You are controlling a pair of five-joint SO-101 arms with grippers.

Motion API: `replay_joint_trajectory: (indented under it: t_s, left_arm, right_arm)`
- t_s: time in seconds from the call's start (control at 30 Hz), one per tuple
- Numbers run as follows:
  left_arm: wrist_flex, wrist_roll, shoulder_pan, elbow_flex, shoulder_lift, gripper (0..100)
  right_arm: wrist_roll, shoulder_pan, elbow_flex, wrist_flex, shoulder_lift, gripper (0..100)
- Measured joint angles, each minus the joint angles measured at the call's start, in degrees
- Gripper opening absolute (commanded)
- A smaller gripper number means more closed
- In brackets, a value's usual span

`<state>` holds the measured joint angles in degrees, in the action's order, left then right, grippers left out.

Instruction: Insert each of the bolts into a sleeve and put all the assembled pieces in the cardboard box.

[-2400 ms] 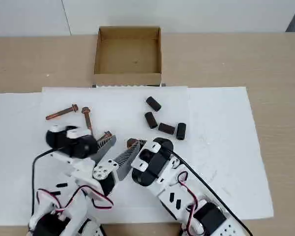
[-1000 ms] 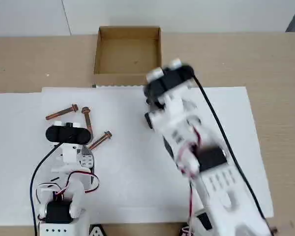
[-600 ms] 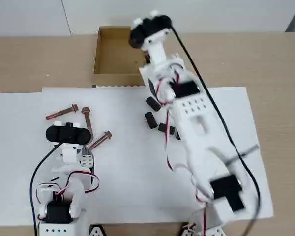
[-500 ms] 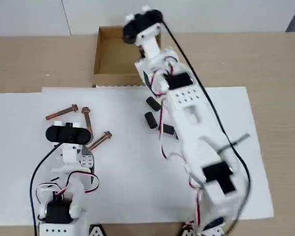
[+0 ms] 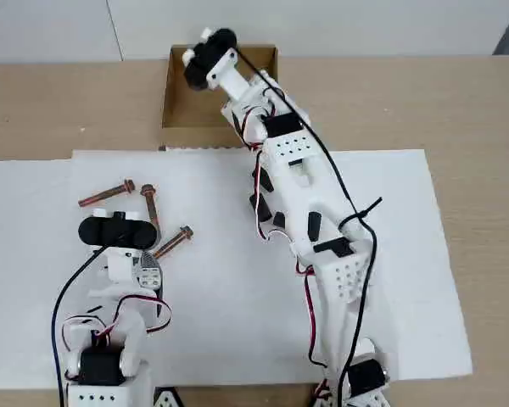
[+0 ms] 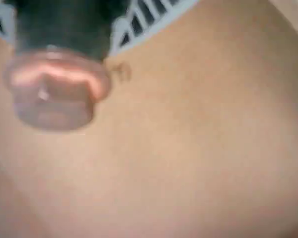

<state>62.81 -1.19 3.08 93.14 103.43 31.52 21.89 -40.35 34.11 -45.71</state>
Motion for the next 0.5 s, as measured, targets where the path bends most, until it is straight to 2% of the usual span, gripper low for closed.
replay_joint_trajectory:
  t_s: [0.2,0.4,0.5]
  left_arm:
    - [0.0,0.0,0.0,0.0,0.0,1]
    - [0.0,0.0,0.0,0.0,0.0,1]
    - [0.0,0.0,0.0,0.0,0.0,1]
  right_arm:
    - [1.8,0.0,-0.4,-0.1,-2.0,16.1]
    - [1.8,0.1,-1.9,0.2,-1.8,16.1]
    - [1.8,0.1,-1.9,1.0,-1.8,12.5]
